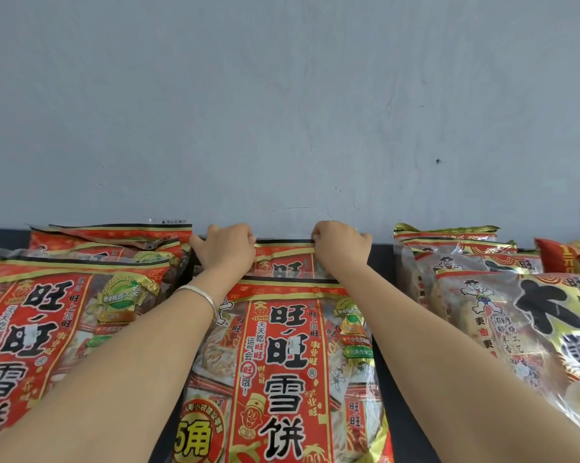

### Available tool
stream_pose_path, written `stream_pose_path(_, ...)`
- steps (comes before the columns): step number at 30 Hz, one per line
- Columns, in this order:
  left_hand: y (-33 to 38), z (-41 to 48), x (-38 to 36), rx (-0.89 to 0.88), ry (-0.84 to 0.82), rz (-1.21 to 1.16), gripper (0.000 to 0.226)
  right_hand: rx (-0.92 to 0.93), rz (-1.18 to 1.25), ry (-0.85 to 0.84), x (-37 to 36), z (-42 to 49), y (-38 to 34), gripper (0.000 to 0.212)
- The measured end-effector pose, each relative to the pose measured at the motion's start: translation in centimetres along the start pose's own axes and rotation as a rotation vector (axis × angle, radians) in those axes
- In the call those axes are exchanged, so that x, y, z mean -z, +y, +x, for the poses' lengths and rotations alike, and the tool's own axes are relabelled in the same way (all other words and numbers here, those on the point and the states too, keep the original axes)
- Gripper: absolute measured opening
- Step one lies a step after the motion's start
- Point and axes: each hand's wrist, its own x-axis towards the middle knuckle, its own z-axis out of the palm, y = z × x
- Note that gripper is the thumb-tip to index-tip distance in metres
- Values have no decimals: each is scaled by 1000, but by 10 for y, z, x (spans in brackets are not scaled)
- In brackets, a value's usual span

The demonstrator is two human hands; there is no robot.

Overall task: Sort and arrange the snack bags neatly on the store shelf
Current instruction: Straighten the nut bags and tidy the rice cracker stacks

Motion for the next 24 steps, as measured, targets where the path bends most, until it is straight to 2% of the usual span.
stream_pose_path(2, 0, 0, -1, -35, -21, 35, 23, -5, -11, -35, -1, -1, 0, 20)
stream_pose_path(6, -4, 5, 3, -134, -169, 116, 25, 21, -38, -191, 6, 3, 2, 17)
stream_pose_path(11, -3, 7, -1, -171, -64, 121, 22, 137, -83, -125, 1, 14, -11, 31)
stream_pose_path(14, -2, 7, -10, -207, -109, 115, 14, 153, -106, -218, -8, 20, -15, 29)
stream_pose_path(17, -3, 9, -15, -281, -142, 106, 17, 130, -55, -363, -15, 23, -18, 23)
stream_pose_path(22, -6, 6, -24, -306, -104, 131, 15, 109, 11, -405, -7, 32, -11, 18)
stream_pose_path(24, -5, 6, -24, -305, -85, 118, 14, 88, 58, -402, -3, 34, -9, 27)
